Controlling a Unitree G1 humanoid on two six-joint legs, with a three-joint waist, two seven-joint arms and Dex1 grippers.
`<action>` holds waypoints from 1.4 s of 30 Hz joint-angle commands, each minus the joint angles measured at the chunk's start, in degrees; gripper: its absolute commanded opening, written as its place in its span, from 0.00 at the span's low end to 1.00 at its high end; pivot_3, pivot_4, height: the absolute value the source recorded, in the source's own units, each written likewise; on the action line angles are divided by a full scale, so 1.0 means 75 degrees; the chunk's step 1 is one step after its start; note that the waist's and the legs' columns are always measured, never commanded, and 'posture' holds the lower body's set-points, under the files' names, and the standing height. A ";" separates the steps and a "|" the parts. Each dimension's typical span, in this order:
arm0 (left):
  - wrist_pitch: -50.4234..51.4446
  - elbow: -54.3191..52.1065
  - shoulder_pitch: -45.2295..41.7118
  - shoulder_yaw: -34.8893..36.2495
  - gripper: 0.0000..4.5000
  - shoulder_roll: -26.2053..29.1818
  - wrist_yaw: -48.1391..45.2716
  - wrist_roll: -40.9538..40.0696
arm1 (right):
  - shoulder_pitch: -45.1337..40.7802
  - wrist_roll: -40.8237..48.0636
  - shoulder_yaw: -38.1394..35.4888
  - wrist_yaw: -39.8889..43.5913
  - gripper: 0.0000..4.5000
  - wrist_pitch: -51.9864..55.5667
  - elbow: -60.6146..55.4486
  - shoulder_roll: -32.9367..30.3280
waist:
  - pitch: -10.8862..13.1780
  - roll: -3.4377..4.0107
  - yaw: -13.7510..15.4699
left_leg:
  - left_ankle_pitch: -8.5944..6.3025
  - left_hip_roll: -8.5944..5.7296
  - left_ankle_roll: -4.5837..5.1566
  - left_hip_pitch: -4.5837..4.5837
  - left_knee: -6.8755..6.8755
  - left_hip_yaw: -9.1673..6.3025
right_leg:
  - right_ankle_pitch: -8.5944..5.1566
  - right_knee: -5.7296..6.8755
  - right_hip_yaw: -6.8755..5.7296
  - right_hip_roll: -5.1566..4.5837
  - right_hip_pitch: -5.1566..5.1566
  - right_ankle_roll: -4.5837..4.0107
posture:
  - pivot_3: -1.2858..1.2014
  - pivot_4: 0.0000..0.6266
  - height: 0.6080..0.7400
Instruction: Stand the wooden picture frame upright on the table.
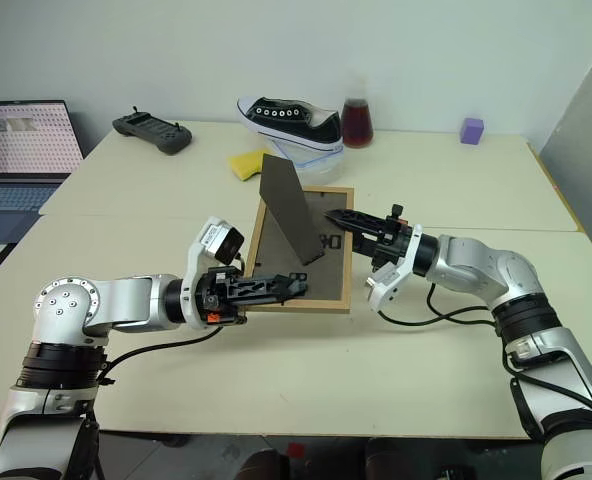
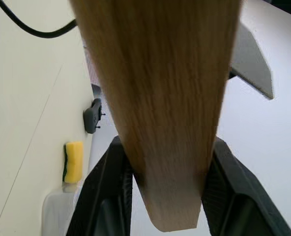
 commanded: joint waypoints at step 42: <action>-0.4520 -0.3574 0.2112 0.0492 1.00 0.0332 -0.1052 0.8035 | 0.0532 0.9258 -0.1091 0.7240 0.84 1.2136 0.0118 0.2306 | 0.0006 0.0008 0.0161 | -0.0016 0.0011 0.0028 -0.0007 -0.0010 0.0008 | 0.0001 -0.0016 -0.0006 0.0008 -0.0001 -0.0003 | 0.52 0.24 1.00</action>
